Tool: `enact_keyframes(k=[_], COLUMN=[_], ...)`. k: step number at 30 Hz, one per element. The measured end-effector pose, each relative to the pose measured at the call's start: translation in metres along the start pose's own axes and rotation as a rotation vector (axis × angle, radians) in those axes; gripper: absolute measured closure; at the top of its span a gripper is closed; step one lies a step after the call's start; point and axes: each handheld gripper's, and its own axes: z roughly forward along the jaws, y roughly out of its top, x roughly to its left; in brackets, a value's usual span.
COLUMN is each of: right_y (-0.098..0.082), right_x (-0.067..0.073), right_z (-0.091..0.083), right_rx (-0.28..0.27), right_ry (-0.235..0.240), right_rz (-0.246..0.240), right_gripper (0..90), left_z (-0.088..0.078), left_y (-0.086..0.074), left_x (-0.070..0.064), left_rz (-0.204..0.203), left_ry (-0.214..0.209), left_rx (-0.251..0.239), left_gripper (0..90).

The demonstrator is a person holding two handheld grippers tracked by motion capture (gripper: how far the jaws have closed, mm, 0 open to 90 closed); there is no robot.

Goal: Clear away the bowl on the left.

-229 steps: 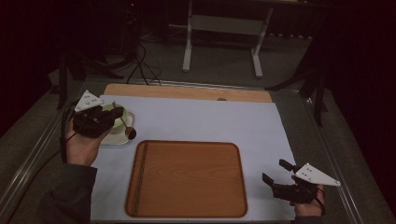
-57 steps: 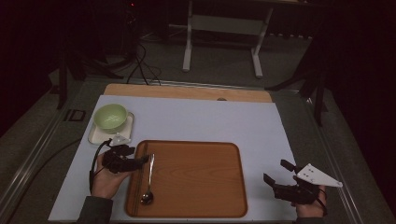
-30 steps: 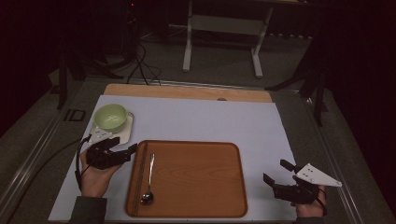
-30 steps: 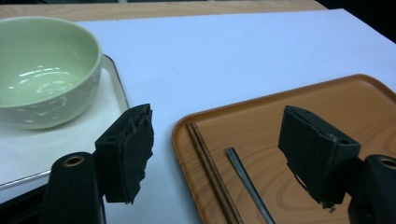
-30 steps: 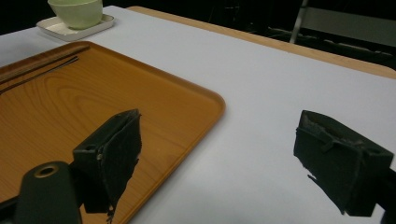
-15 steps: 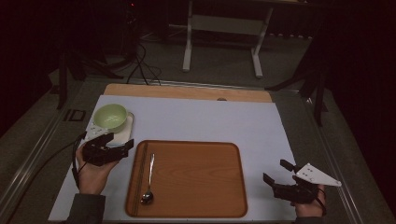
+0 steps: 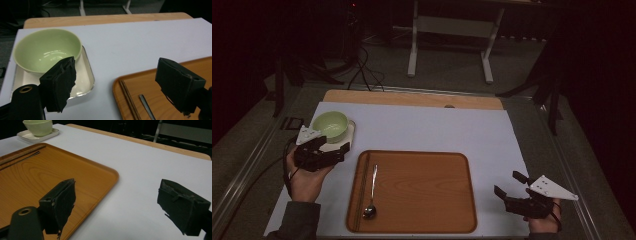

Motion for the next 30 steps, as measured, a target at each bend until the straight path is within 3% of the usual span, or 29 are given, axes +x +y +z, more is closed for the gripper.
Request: enact_keyframes(k=[10, 30], right_y=[0.000, 0.000], right_x=[0.000, 0.000], right_z=[0.000, 0.000], right_rx=[0.001, 0.000], right_ry=[0.000, -0.001], right_rz=[0.000, 0.002], right_gripper=[14.6, 14.6], left_z=[-0.002, 0.005], left_y=[0.012, 0.027], left_x=[0.006, 0.021], left_rz=[-0.002, -0.011], left_ry=[0.019, 0.062], left_rx=[-0.031, -0.041], left_gripper=[18.4, 19.1])
